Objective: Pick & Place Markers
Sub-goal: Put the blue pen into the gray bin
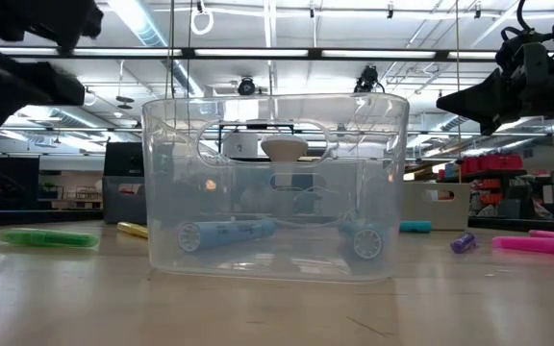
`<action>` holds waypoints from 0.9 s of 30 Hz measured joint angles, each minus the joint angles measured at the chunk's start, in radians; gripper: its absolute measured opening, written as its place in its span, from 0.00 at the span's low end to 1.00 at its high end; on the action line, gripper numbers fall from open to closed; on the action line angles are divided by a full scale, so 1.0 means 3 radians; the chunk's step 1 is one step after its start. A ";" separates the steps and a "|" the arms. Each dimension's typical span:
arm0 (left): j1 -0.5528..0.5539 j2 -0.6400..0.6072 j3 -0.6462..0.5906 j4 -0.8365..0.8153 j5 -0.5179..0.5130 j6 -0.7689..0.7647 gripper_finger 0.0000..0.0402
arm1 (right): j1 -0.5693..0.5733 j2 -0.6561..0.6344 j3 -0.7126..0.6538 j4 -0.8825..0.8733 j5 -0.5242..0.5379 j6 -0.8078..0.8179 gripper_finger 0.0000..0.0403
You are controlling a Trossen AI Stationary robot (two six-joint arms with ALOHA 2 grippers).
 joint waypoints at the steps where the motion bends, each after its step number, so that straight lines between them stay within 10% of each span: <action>1: 0.0000 0.0025 0.0000 0.0003 0.0006 -0.0004 0.55 | -0.0001 0.0000 0.0000 0.0000 0.0001 0.0000 0.07; 27: 0.0008 0.0097 -0.0432 0.0531 0.0097 -0.0134 0.55 | 0.0000 0.0000 -0.0001 0.0000 0.0001 0.0000 0.07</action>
